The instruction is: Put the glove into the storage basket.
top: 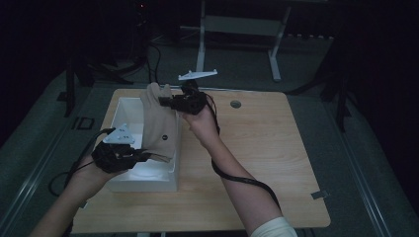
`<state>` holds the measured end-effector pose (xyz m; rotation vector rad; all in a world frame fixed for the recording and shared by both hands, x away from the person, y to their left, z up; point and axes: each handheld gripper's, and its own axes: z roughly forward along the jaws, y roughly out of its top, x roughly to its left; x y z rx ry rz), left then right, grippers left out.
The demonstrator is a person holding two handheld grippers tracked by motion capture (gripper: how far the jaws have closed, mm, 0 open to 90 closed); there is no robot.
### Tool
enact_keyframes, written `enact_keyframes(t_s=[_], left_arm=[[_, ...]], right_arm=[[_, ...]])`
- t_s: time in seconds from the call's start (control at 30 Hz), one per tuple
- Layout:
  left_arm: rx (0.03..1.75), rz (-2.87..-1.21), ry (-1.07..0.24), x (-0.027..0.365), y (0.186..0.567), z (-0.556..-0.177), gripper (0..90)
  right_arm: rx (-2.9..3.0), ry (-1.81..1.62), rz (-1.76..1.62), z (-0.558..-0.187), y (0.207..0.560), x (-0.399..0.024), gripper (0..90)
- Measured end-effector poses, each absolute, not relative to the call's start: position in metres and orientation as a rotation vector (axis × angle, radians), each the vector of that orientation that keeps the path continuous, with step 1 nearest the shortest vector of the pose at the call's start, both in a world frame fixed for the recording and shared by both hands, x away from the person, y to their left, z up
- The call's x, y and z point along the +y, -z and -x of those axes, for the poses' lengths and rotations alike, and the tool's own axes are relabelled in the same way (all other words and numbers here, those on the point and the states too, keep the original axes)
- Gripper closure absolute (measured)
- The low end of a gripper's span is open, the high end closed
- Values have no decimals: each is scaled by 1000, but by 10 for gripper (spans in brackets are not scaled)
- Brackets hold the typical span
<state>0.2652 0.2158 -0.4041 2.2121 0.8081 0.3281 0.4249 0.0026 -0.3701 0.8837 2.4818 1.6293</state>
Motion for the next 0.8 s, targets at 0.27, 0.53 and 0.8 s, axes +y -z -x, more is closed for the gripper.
enact_keyframes(t_s=[0.27, 0.53, 0.8], left_arm=[[868, -2208, -339, 234, 416, -265, 829], [914, -2231, -338, 235, 431, -269, 829], [932, -2267, -336, 230, 448, -272, 829]], right_arm=[[2510, -1617, -884, -428, 382, 22, 793], [2524, -1572, -904, -431, 397, 33, 794], [2548, -1499, -935, -434, 415, 35, 795]])
